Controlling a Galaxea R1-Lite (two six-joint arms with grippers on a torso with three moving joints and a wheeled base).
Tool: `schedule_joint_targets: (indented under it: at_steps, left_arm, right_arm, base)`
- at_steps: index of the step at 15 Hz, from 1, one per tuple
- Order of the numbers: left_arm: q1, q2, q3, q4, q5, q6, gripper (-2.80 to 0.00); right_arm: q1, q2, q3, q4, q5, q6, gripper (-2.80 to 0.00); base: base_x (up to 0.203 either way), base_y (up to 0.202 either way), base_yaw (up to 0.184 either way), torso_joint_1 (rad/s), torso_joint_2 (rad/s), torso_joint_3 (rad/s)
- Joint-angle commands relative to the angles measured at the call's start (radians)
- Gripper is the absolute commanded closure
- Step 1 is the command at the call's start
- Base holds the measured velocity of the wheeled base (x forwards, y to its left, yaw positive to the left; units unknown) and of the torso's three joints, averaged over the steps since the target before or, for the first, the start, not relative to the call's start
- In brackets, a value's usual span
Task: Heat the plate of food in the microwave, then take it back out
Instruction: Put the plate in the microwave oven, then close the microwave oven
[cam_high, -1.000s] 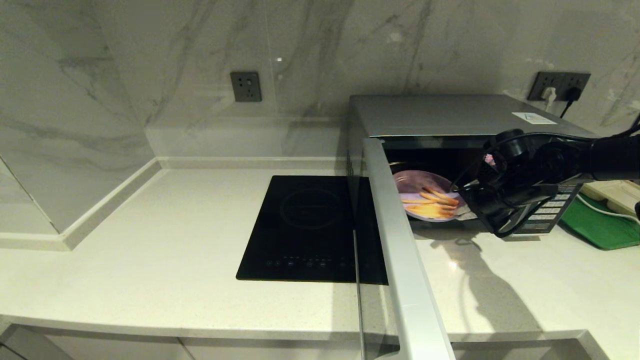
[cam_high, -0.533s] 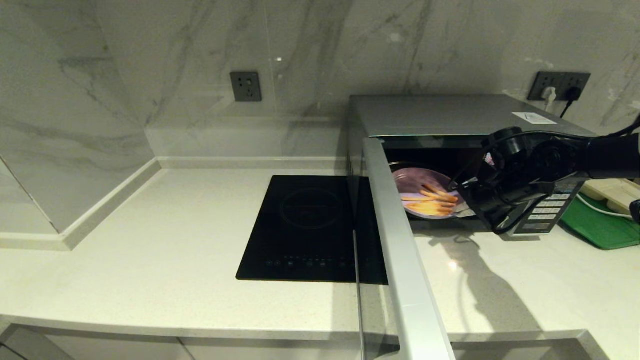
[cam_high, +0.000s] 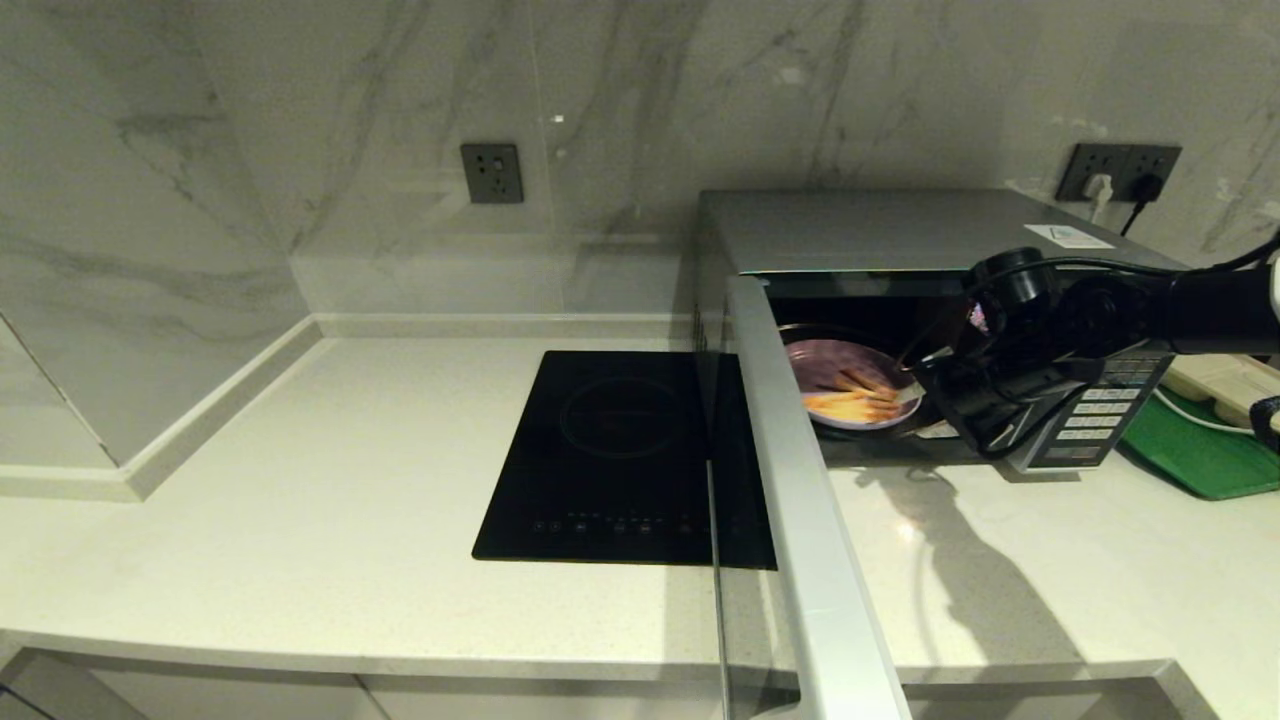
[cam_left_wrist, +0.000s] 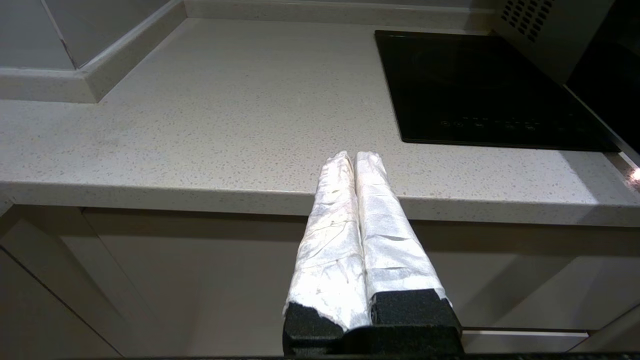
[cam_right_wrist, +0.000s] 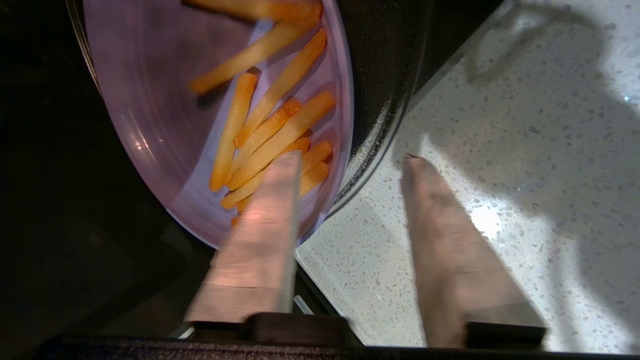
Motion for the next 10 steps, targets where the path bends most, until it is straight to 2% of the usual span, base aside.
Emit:
schedule_joint_targets:
  at_steps: [1,5,10]
  left_arm:
    - [0.000,0.000,0.000,-0.001,0.000,0.000,0.00]
    - [0.000,0.000,0.000,-0.001,0.000,0.000,0.00]
    - [0.000,0.000,0.000,-0.001,0.000,0.000,0.00]
  right_arm:
    - [0.000,0.010,-0.007,0.003,0.000,0.006,-2.80]
    - [-0.001,-0.046,0.020,0.004,0.000,0.009,-2.80]
    - [0.026,-0.279,0.241,0.003,0.009,0.003,-2.80]
  base:
    - [0.000,0.000,0.000,0.000,0.00,0.000]
    - [0.000,0.000,0.000,0.000,0.00,0.000]
    - [0.000,0.000,0.000,0.000,0.00,0.000]
